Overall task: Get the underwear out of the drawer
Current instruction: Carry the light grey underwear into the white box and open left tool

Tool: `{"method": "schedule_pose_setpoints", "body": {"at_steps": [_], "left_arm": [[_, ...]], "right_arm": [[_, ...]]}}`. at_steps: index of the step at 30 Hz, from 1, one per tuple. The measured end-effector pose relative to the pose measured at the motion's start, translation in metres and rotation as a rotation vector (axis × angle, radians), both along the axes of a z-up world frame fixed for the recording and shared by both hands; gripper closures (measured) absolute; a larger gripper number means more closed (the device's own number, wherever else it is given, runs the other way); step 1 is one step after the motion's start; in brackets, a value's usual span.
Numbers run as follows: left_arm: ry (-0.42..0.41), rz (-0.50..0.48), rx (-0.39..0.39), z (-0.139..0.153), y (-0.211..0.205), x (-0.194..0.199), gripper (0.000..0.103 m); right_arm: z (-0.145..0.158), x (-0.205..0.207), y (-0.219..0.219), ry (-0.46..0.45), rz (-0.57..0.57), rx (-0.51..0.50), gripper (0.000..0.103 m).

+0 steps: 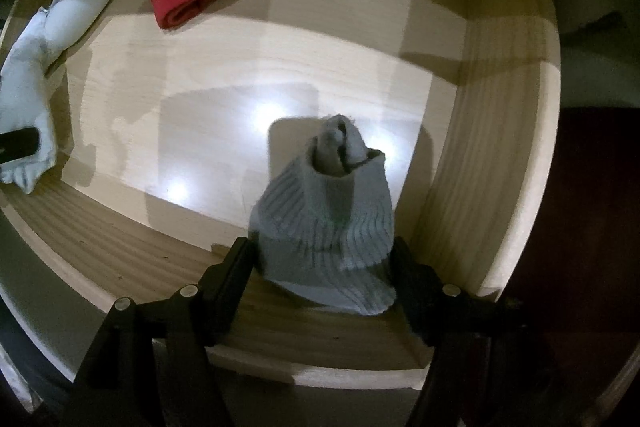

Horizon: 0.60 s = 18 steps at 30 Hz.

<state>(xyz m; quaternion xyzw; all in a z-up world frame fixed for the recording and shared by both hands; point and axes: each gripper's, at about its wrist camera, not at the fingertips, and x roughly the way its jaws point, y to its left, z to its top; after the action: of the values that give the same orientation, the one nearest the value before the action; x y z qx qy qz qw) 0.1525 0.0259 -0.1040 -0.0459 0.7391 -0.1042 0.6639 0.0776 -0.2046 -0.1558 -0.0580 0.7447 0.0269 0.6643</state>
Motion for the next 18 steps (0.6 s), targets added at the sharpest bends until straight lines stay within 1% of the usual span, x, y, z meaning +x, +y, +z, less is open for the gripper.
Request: {"method": "schedule_pose_setpoints", "body": {"at_steps": [3,4,5,6,7,8,11,13,15,18], "left_arm": [[-0.042,-0.015,-0.018,0.021,0.013,-0.009,0.057],[-0.055,-0.020,-0.021,0.029,0.026,-0.017,0.057],[-0.069,-0.026,-0.024,0.028,0.022,-0.025,0.057],[-0.087,-0.034,-0.033,0.036,0.026,-0.030,0.057],[-0.102,-0.043,-0.040,0.034,0.020,-0.034,0.057],[-0.124,-0.054,-0.045,0.037,0.016,-0.048,0.057],[-0.190,-0.102,-0.053,0.068,0.013,-0.060,0.057],[-0.221,-0.123,-0.063,0.078,0.006,-0.067,0.057],[-0.271,-0.141,-0.090,0.104,0.008,-0.074,0.057],[-0.358,-0.164,-0.121,0.152,0.013,-0.079,0.057]], "right_arm": [[-0.001,0.001,0.000,-0.001,-0.013,0.005,0.034],[-0.001,0.001,-0.001,-0.001,-0.014,0.005,0.033],[-0.001,0.002,0.000,-0.003,-0.016,0.004,0.033],[-0.001,0.004,0.001,-0.004,-0.019,0.004,0.032],[-0.001,0.003,0.001,-0.005,-0.024,0.004,0.032],[-0.001,0.004,0.002,-0.008,-0.028,0.004,0.032],[-0.001,0.000,0.005,-0.010,-0.033,0.004,0.031],[-0.001,0.002,0.003,-0.007,-0.034,0.004,0.031],[-0.001,0.003,0.004,-0.004,-0.034,0.003,0.031],[-0.002,0.003,0.002,-0.002,-0.032,0.003,0.031]]}}
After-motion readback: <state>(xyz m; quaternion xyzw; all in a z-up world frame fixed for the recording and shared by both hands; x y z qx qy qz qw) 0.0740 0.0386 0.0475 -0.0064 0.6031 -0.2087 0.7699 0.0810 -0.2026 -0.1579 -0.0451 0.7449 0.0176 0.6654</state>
